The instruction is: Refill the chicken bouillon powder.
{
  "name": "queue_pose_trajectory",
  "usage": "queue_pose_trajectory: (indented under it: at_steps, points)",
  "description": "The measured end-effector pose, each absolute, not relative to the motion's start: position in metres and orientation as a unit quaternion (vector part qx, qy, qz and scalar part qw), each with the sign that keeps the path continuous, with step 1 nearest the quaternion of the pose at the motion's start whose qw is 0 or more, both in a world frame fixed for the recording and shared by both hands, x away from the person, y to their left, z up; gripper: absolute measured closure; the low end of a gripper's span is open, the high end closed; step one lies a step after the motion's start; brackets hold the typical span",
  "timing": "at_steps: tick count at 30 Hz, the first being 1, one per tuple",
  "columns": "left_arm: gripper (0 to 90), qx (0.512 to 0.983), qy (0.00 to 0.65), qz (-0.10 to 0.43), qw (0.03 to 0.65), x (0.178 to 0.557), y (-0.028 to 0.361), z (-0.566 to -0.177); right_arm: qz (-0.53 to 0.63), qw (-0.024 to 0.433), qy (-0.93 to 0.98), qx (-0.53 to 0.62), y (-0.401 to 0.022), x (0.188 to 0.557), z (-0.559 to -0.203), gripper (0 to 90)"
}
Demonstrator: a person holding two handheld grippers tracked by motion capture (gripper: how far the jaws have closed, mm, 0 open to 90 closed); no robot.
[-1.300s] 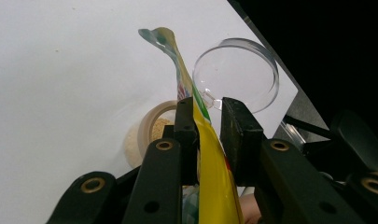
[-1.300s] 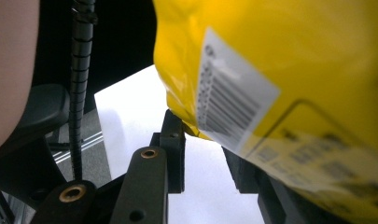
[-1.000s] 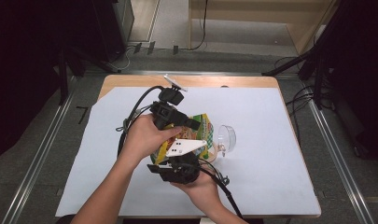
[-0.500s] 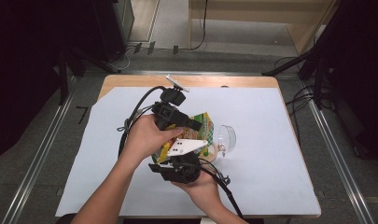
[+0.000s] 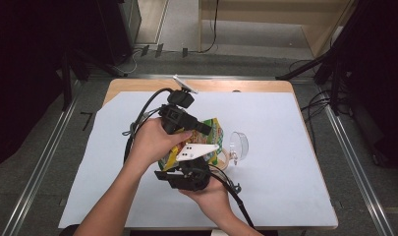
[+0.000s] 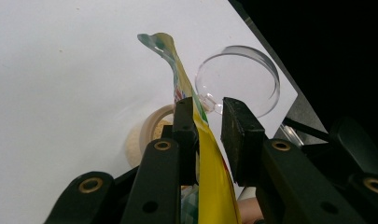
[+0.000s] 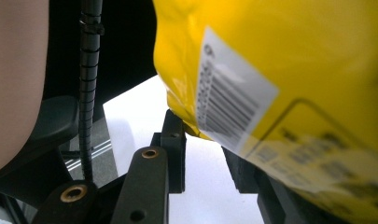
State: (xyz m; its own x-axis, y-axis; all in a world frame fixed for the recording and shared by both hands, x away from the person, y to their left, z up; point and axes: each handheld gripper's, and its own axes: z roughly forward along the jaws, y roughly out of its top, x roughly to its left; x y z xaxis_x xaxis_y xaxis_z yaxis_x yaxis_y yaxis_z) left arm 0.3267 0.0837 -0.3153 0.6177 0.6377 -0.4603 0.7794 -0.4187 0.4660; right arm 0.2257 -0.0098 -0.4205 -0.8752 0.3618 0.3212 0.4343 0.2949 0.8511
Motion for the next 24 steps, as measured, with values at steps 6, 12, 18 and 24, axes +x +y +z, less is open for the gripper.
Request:
queue_pose_trajectory:
  at_steps: [6, 12, 18, 24]
  points:
    - [76.0, 0.832, 0.426, -0.121, 0.334, 0.3340, 0.0883, -0.3183, -0.538, 0.032, -0.804, -0.252, -0.0065, 0.2292, -0.4203, 71.7]
    - [76.0, 0.831, 0.425, -0.119, 0.339, 0.3341, 0.0912, -0.3188, -0.535, 0.027, -0.807, -0.248, -0.0047, 0.2302, -0.4205, 71.7]
    - [75.9, 0.829, 0.427, -0.118, 0.342, 0.3340, 0.0939, -0.3186, -0.532, 0.024, -0.811, -0.241, -0.0030, 0.2313, -0.4207, 71.6]
    - [75.4, 0.829, 0.423, -0.121, 0.346, 0.3335, 0.0947, -0.3190, -0.529, 0.023, -0.815, -0.236, -0.0034, 0.2318, -0.4202, 71.6]
